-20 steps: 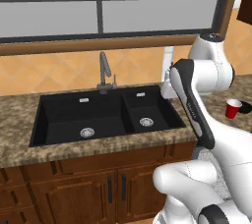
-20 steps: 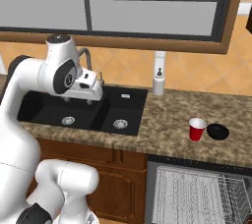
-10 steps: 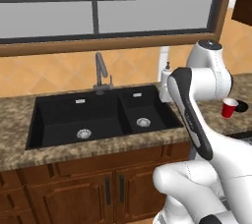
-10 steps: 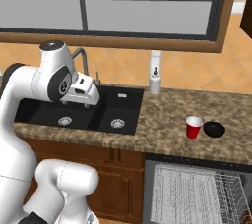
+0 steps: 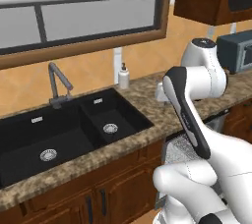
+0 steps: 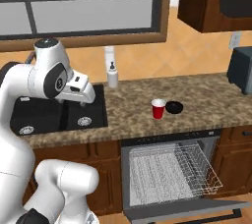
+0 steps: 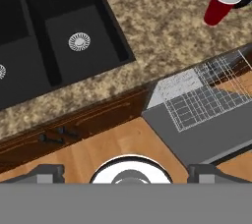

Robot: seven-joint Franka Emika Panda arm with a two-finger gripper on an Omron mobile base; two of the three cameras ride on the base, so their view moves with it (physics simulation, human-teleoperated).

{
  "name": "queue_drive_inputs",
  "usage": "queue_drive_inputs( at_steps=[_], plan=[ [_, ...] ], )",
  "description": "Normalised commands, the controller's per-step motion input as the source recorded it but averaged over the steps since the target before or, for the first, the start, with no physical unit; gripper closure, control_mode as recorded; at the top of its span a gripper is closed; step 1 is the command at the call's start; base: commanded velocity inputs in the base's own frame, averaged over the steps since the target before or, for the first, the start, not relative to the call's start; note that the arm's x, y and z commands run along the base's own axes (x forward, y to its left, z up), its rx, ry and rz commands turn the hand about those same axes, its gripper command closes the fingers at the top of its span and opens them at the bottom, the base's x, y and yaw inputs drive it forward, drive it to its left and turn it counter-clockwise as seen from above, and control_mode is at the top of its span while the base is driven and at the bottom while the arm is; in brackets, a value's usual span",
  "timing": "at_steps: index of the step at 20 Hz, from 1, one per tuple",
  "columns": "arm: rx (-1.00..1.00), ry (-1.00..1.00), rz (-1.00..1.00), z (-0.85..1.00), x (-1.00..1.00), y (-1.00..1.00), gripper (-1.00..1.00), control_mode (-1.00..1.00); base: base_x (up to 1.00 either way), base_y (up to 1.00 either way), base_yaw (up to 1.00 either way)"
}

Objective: Pick up the cup and bowl from the counter, place them in the dishwasher, and close the dishwasher door.

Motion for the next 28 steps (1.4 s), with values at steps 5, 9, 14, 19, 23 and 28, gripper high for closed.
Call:
queue_drive_inputs(
  at_steps=[5,9,14,19,23,28],
  plan=[
    [0.0,0.0,0.0,0.0,0.0,0.0,-1.0,1.0,0.27,0.43,-0.62],
    [0.0,0.0,0.0,0.0,0.0,0.0,-1.0,1.0,0.3,0.61,-0.58],
    [0.0,0.0,0.0,0.0,0.0,0.0,-1.0,1.0,-0.06,0.19,-0.29],
    [0.0,0.0,0.0,0.0,0.0,0.0,-1.0,1.0,-0.23,0.28,-0.36],
    [0.0,0.0,0.0,0.0,0.0,0.0,-1.0,1.0,0.29,0.1,-0.35],
    [0.0,0.0,0.0,0.0,0.0,0.0,-1.0,1.0,0.28,0.18,-0.27]
  ],
)
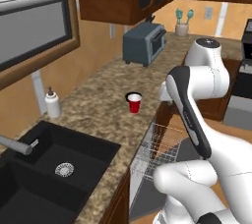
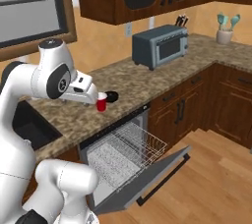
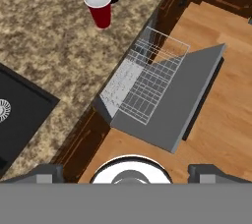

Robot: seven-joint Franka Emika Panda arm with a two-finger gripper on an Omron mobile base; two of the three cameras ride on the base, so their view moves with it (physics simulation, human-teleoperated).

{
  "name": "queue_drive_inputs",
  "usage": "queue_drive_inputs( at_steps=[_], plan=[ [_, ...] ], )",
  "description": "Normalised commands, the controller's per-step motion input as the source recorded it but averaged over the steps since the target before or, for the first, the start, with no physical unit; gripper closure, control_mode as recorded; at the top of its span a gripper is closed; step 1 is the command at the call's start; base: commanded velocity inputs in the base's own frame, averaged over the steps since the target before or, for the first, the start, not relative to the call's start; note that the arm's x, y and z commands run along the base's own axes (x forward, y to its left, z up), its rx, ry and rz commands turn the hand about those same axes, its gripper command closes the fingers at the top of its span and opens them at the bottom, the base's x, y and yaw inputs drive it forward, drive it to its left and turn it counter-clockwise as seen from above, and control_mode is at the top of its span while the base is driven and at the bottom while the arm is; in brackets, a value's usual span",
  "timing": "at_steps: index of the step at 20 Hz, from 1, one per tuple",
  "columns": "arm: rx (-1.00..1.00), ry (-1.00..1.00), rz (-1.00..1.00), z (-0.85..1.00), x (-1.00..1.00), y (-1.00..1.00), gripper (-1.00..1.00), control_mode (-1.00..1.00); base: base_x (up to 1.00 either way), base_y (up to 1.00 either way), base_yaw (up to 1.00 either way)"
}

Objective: Pick up the cup and bowl from the counter, place them in the dishwasher, and close the dishwasher door.

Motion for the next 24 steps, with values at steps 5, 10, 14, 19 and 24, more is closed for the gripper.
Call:
queue_drive_inputs(
  at_steps=[5,10,14,19,24],
  plan=[
    [0.0,0.0,0.0,0.0,0.0,0.0,-1.0,1.0,0.1,0.2,-0.25],
    [0.0,0.0,0.0,0.0,0.0,0.0,-1.0,1.0,0.09,0.19,-0.24],
    [0.0,0.0,-0.09,0.0,0.39,0.13,-1.0,-1.0,0.05,0.04,-0.05],
    [0.01,-0.01,0.0,-0.21,0.76,0.06,-1.0,-1.0,0.0,0.0,0.0],
    [0.04,-0.02,0.02,-0.4,0.82,0.0,-1.0,-1.0,0.0,0.0,0.0]
  ],
)
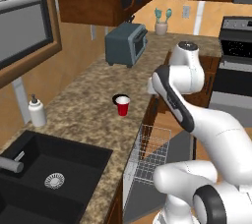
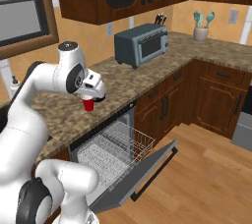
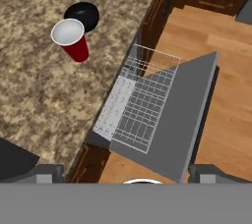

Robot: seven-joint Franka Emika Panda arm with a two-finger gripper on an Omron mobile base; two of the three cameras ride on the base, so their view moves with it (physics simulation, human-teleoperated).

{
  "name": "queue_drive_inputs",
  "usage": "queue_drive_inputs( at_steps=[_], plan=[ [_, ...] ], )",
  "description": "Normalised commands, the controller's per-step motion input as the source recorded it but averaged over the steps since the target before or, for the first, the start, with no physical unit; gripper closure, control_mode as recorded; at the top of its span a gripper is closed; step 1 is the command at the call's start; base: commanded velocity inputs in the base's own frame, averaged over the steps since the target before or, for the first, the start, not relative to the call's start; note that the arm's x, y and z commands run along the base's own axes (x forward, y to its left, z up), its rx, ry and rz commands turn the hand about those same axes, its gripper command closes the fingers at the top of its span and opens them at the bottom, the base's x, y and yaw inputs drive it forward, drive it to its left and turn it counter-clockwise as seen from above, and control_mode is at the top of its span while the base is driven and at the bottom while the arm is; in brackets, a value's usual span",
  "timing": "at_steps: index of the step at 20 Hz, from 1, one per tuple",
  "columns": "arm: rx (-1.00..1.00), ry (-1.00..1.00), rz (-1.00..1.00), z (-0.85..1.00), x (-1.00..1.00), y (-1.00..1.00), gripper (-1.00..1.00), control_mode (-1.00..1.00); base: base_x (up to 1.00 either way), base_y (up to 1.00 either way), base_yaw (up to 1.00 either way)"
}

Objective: Pick up the cup and bowl from the counter, place them in the dishwasher, and close the dishwasher door.

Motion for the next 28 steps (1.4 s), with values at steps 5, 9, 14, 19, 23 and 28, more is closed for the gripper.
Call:
queue_drive_inputs(
  at_steps=[5,9,14,19,23,28],
  plan=[
    [0.0,0.0,0.0,-0.29,0.68,0.12,-1.0,-1.0,0.0,0.0,0.0],
    [0.0,0.0,0.0,-0.28,0.48,0.44,-1.0,-1.0,0.0,0.0,0.0],
    [0.03,0.0,0.0,-0.28,0.42,0.37,-1.0,-1.0,0.0,0.0,0.0],
    [0.07,0.0,0.0,-0.39,0.45,0.19,-1.0,-1.0,0.0,0.0,0.0],
    [0.0,0.01,0.0,-0.27,0.43,0.02,-1.0,-1.0,0.0,0.0,0.0],
    [0.0,0.07,0.0,-0.2,0.58,0.1,-1.0,-1.0,0.0,0.0,0.0]
  ],
)
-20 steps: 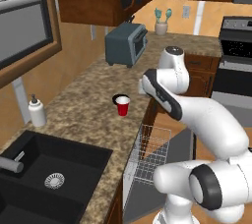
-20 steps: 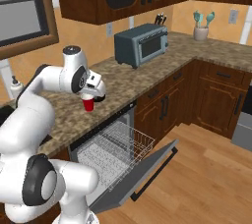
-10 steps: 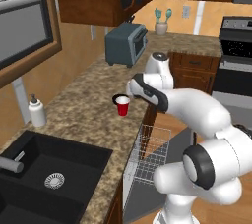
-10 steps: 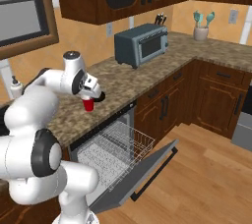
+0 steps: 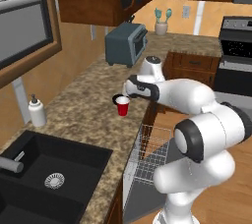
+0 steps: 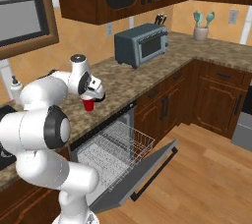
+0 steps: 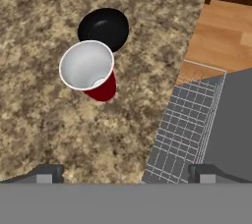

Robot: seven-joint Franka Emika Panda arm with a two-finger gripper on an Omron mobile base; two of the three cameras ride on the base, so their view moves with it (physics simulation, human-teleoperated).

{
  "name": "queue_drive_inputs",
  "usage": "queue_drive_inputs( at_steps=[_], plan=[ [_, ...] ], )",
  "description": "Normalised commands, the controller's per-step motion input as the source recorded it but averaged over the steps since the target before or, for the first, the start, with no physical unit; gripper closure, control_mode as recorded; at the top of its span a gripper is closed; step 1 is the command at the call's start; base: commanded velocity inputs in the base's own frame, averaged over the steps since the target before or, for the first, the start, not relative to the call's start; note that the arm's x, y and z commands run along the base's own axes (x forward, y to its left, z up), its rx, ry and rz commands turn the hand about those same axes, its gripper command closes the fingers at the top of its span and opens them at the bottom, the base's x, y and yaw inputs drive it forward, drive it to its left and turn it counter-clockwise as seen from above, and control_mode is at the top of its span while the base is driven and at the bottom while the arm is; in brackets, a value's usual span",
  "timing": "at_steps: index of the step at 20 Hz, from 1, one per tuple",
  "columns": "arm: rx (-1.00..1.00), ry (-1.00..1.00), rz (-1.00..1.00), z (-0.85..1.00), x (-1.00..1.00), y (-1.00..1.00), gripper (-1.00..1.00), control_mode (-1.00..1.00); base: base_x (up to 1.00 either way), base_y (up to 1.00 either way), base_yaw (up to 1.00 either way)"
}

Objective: Pick up the cup and bowl from the counter, place them in the dishwasher, and close the dishwasher door.

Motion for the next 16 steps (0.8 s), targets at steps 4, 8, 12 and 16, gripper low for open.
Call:
queue_drive_inputs(
  at_steps=[4,8,12,16],
  plan=[
    [0.0,0.02,0.0,-0.27,0.55,0.11,-1.0,-1.0,0.0,0.0,0.0],
    [0.0,0.05,0.0,-0.29,0.52,0.21,-1.0,-1.0,0.0,0.0,0.0],
    [0.0,0.03,0.0,-0.3,0.44,0.18,-1.0,-1.0,0.0,0.0,0.0],
    [0.0,0.05,-0.01,-0.21,0.47,0.02,-1.0,-1.0,0.0,0.0,0.0]
  ],
)
